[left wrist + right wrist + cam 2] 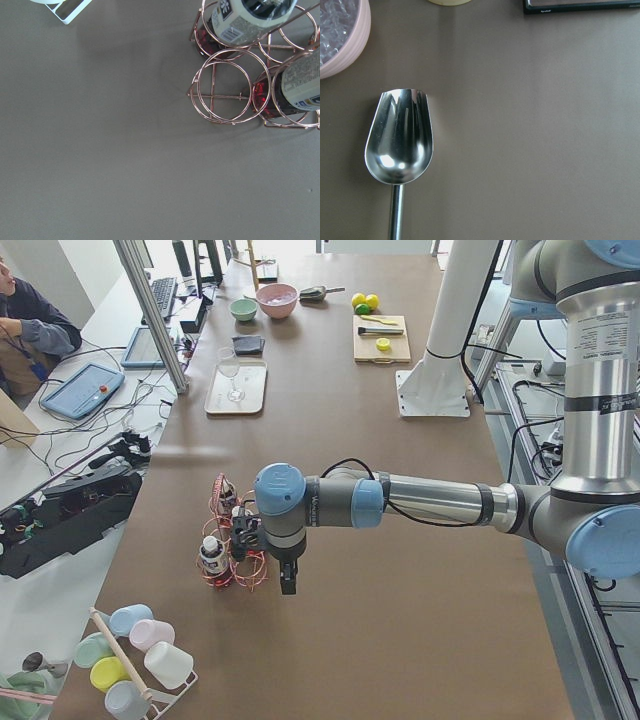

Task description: Take tea from basket to plate

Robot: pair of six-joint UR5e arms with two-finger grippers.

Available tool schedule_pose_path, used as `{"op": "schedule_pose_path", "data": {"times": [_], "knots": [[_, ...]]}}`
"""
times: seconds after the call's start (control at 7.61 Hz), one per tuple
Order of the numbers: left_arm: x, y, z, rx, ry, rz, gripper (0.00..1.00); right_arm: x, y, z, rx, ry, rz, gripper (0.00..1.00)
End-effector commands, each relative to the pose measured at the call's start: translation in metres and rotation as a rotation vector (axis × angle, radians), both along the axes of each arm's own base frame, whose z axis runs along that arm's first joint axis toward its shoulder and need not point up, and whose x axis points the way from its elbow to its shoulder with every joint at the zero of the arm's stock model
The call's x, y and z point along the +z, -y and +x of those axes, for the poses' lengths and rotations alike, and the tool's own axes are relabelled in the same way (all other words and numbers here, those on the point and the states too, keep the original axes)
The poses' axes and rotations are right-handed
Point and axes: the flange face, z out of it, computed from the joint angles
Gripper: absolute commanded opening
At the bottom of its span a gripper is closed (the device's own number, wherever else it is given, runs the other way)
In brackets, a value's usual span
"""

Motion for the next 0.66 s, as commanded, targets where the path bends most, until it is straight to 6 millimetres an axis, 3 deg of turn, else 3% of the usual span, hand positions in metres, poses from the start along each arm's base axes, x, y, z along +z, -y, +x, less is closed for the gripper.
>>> {"op": "schedule_pose_path", "data": {"times": [0.0, 0.26, 0.53], "knots": [[-0.001, 0.001, 0.001, 0.003, 0.0, 0.004, 0.99, 0.0, -0.001, 0.0, 0.0, 0.0, 0.0, 1.0], [-0.011, 0.007, 0.001, 0.003, 0.002, 0.091, 0.99, -0.001, 0.0, 0.001, 0.002, 0.0, 0.001, 1.0], [-0.028, 0.026, 0.0, 0.133, 0.024, 0.269, 0.98, -0.001, 0.0, 0.001, 0.002, 0.0, 0.003, 1.0]]}}
